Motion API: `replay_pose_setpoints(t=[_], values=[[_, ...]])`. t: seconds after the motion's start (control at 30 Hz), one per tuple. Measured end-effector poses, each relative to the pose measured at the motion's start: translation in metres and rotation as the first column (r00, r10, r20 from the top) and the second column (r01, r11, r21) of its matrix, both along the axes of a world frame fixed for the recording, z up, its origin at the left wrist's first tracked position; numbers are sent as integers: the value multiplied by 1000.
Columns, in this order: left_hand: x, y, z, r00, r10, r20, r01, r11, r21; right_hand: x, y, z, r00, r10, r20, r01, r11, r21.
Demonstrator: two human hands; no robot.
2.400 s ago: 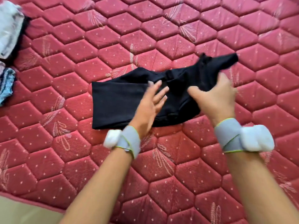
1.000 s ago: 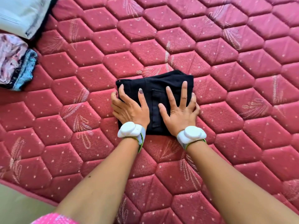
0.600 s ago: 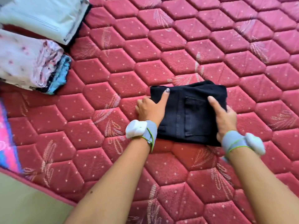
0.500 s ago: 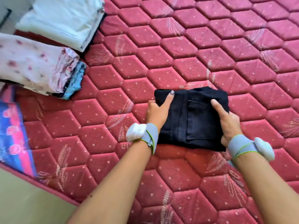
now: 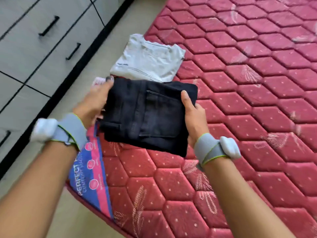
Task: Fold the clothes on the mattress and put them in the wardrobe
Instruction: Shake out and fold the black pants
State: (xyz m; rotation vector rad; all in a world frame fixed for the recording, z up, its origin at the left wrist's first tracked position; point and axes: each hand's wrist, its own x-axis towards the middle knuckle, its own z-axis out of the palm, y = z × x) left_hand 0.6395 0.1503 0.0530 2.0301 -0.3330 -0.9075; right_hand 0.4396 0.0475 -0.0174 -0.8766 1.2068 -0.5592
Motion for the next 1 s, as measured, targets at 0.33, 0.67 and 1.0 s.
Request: replay_pose_setpoints(t=[0.33,0.67,1.0], values=[[123,4,-82,810,-332,484,25,844,536,123,37,-49,956,59,-287,-91,991,-99],[106,7,-94,458,-326,827,-78,912,402,135,39,-40,655,-23,-755,-334,888,-317],[104,-12,-140,513,-496,701,155,856,493,154,45,-81,474,-43,-879,-773,457,-439]])
